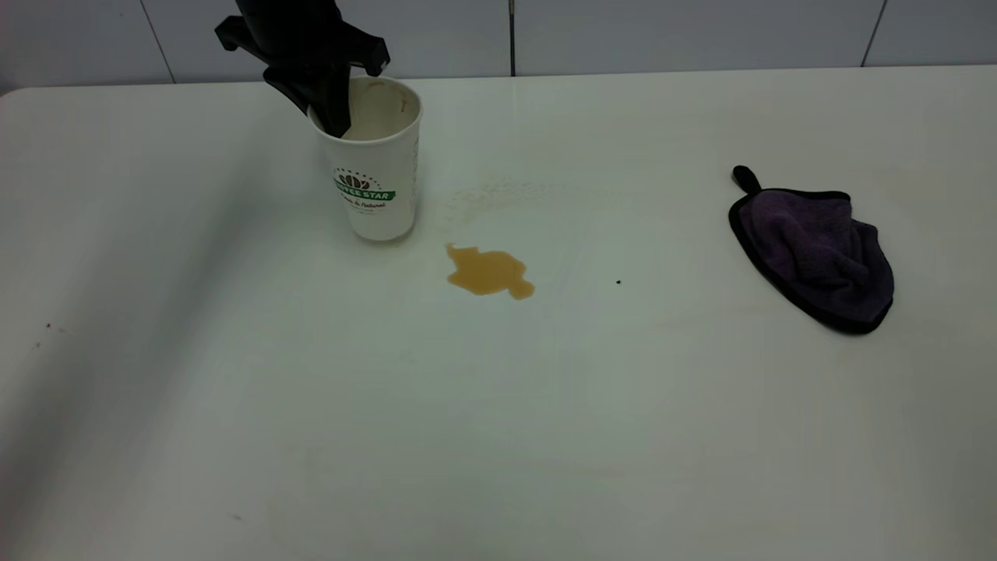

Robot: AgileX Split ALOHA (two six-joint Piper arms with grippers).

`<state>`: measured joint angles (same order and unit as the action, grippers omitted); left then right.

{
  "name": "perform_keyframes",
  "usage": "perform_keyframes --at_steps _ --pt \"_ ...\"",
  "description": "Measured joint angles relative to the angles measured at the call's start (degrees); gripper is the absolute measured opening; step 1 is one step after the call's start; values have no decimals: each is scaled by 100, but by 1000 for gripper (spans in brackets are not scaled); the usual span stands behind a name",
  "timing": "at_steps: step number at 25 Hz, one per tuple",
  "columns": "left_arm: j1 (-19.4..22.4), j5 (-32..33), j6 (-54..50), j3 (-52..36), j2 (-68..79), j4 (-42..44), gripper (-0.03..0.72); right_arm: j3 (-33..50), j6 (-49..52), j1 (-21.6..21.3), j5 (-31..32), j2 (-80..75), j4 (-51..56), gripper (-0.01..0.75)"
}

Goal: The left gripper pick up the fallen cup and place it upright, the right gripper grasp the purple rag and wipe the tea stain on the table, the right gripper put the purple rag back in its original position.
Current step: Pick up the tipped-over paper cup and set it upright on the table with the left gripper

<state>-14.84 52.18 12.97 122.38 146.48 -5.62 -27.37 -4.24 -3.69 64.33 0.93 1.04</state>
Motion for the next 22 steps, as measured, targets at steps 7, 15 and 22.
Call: perform_keyframes --at_steps 7,15,22 --pt "23 -172 30 0 118 -97 111 0 0 0 2 0 0 238" --pt "23 71 30 352 136 -120 552 0 0 0 2 0 0 238" --pt "40 1457 25 1445 -302 -106 650 0 0 0 2 0 0 238"
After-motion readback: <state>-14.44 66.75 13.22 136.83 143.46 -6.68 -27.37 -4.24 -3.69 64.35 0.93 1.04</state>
